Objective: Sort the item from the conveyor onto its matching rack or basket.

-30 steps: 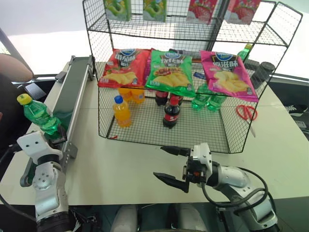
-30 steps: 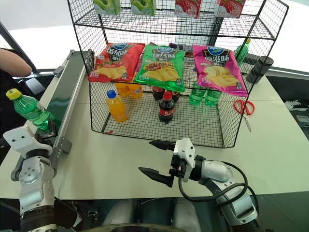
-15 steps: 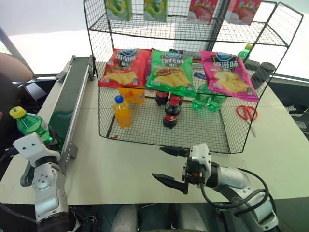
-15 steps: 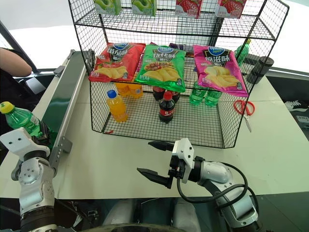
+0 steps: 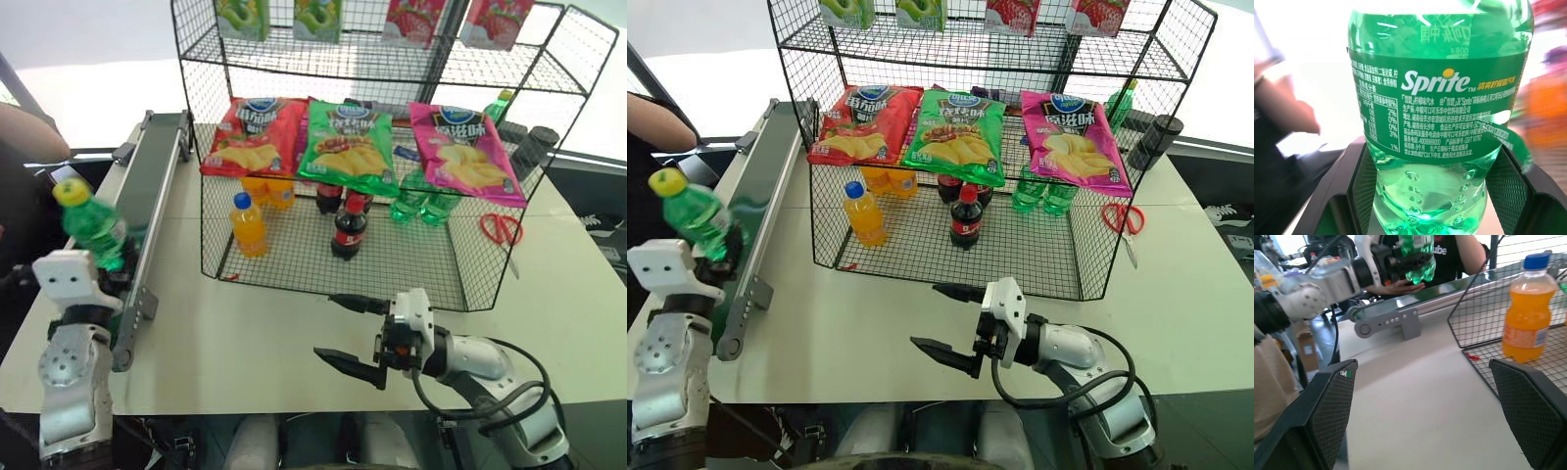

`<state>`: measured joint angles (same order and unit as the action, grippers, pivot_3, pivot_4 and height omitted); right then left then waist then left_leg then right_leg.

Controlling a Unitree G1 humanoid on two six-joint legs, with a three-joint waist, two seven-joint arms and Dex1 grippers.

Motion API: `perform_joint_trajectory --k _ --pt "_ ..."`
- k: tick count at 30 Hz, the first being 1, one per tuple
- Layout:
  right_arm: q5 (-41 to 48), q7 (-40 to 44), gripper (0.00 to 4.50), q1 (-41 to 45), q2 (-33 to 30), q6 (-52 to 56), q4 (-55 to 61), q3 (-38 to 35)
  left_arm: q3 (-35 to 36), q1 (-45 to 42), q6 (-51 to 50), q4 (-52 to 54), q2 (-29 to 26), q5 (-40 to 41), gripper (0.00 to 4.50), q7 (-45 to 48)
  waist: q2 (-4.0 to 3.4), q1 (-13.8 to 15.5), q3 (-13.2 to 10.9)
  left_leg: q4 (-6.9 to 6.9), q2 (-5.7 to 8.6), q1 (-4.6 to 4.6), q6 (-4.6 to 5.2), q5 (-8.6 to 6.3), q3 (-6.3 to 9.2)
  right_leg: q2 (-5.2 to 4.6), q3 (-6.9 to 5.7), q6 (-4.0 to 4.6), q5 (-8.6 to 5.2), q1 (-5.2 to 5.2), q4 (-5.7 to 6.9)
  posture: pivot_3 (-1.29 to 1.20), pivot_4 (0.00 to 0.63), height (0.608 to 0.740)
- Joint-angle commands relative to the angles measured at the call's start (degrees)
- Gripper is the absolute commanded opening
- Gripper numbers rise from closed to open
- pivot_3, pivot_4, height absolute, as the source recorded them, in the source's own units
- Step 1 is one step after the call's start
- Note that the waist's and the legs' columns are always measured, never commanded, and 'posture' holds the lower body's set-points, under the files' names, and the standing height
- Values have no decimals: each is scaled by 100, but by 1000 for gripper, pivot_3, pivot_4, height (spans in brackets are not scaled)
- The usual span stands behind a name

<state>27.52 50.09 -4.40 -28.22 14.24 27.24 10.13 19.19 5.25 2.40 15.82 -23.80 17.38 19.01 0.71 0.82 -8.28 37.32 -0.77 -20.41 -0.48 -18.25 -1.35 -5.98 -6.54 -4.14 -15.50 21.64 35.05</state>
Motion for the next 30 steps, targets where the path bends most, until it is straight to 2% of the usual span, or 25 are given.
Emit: perform_joint_trajectory --k 1,7,13,21,30 --pt "8 31 4500 209 -7 -118 -39 -142 -709 96 -173 672 -85 284 2634 717 -18 -6 -8 -2 0 1 0 0 0 0 0 0 0 0 0 0 150 729" --pt "248 -299 4500 661 205 203 -55 -295 -2143 -363 -768 680 -47 552 2634 1820 -36 0 -19 -6 -5 2 1 1 -1 12 -1 1 1 6 6 0 150 729" --pt "437 -625 4500 843 258 616 256 -383 -2926 -1296 -883 -173 102 621 2634 2923 -39 12 -21 -2 0 -1 2 1 -2 16 -2 0 1 3 6 0 150 729" --pt "587 -1016 4500 905 355 931 571 -407 -3276 -1980 -738 -817 278 526 2634 3811 -41 -5 -22 -3 -6 0 4 1 1 39 0 0 1 4 8 0 150 729" --pt "561 -1080 4500 874 316 1032 583 -386 -3275 -2232 -621 -1073 465 412 2634 3970 -41 -1 -22 2 -4 0 4 1 2 40 1 -1 2 2 11 0 150 729"
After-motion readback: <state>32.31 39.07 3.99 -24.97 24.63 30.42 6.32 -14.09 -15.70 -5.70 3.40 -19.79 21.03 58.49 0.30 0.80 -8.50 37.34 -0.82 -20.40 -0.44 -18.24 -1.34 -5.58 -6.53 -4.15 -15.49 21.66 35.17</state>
